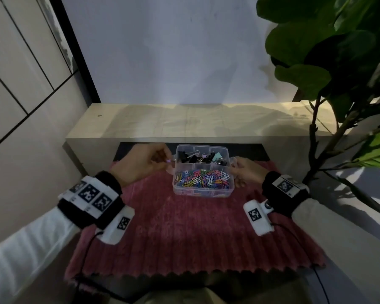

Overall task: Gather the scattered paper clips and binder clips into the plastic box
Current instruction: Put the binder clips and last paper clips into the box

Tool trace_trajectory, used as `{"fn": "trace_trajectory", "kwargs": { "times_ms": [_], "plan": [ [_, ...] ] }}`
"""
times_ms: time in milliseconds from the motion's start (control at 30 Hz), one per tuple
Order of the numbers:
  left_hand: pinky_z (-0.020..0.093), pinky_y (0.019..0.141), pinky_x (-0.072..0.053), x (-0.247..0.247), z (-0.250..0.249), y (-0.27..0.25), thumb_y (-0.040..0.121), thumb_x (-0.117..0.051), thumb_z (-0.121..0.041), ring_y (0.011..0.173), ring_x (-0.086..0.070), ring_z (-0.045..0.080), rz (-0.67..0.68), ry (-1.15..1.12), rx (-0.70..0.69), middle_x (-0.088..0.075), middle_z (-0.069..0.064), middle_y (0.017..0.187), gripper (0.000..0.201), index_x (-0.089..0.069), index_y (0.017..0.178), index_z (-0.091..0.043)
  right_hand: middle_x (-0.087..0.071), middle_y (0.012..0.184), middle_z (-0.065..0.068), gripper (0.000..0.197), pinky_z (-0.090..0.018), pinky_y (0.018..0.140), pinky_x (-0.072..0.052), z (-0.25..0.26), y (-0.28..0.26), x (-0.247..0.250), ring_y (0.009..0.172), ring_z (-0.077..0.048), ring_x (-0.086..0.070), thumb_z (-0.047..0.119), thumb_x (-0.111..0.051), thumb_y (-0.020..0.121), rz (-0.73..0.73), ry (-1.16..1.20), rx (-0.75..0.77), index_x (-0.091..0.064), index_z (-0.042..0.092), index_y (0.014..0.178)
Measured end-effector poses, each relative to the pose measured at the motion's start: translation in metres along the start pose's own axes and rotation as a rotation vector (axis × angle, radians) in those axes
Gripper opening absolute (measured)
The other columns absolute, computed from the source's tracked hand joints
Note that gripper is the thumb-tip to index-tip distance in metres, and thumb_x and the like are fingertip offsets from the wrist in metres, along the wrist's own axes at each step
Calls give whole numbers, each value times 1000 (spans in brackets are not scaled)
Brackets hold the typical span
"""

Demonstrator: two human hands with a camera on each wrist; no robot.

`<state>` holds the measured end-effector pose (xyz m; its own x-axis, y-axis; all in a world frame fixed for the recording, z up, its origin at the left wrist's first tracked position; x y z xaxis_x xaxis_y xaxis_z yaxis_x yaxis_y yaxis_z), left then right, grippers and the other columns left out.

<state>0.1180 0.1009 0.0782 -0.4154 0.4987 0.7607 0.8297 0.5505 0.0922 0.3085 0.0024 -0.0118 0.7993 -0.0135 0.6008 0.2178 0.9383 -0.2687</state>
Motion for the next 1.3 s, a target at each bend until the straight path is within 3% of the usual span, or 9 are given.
{"fn": "trace_trajectory", "kwargs": {
  "times_ms": [133, 267, 467, 567, 667, 833, 967, 1133, 1300],
  "plan": [
    [9, 67, -44, -4, -13, 3, 78, -68, -10, 75, -59, 2, 27, 24, -43, -66, -1, 83, 12, -63, 88, -12, -63, 64, -4, 16, -17, 44, -43, 13, -42, -8, 43, -6, -55, 32, -51, 91, -17, 59, 58, -56, 17, 88],
    [22, 73, -49, -44, -10, 4, 80, -66, -13, 76, -58, 9, 141, 170, -38, -63, -2, 88, 12, -62, 92, -12, -65, 74, 5, 4, -23, 55, -49, 3, -74, -39, 63, -13, -63, 30, -53, 90, 3, 103, 14, -51, 32, 87],
    [8, 71, -35, -90, 5, 11, 84, -60, -9, 90, -62, 16, 322, 297, -53, -68, 8, 104, 21, -64, 105, -6, -64, 50, 3, 3, -22, 40, -47, -10, -81, -61, 40, -10, -58, 21, -49, 93, 16, 117, -79, -47, 22, 94],
    [13, 77, -38, -88, 2, 2, 88, -54, -7, 96, -62, 18, 294, 307, -68, -65, 8, 112, 26, -61, 113, -7, -58, 69, 4, 20, -14, 45, -38, -8, -82, -43, 54, -12, -58, 28, -52, 91, -104, -202, -55, -45, 10, 96],
    [15, 74, -40, -72, -25, -25, 87, -54, -10, 85, -60, 12, 136, 266, -204, -63, 1, 102, 19, -61, 105, -12, -56, 94, -1, 23, -22, 64, -38, 38, -97, -27, 87, -19, -56, 21, -60, 86, -338, -628, 262, -51, 11, 105],
    [35, 84, -48, -132, -23, -73, 86, -57, -22, 98, -56, 19, 468, 389, -156, -51, 4, 119, 41, -45, 125, -19, -47, 122, 0, 42, -30, 79, -42, 53, -93, -87, 114, -19, -45, 25, -55, 88, 88, -839, 330, -41, 18, 127],
    [44, 84, -49, -147, -22, -71, 88, -47, -5, 110, -48, 29, 461, 628, -129, -42, 10, 123, 45, -34, 131, -12, -55, 119, -5, 47, -47, 86, -41, 51, -76, -112, 104, -29, -56, 17, -57, 83, 158, -1064, 281, -40, 12, 126],
    [38, 82, -43, -154, -21, -65, 87, -51, -18, 108, -49, 29, 524, 587, -70, -44, 12, 123, 41, -38, 125, -7, -51, 120, -5, 46, -49, 86, -43, 51, -70, -117, 108, -27, -53, 25, -61, 81, 153, -976, 274, -45, 14, 123],
    [33, 78, -48, -135, -16, -51, 79, -63, -17, 96, -60, 25, 470, 326, -25, -63, 11, 107, 35, -56, 113, -10, -62, 108, -5, 38, -42, 89, -45, 49, -68, -95, 99, -25, -56, 23, -66, 79, 94, -537, 191, -58, 21, 116]
  ]
}}
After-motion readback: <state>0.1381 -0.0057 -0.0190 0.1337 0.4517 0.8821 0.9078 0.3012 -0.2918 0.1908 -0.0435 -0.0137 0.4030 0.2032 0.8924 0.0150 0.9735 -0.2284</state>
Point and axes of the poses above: each hand's wrist, its own y-axis towards the middle knuckle, its own x-axis out of the back of the hand, z = x × y, the point moved 10 cm from there along y, towards the middle knuckle
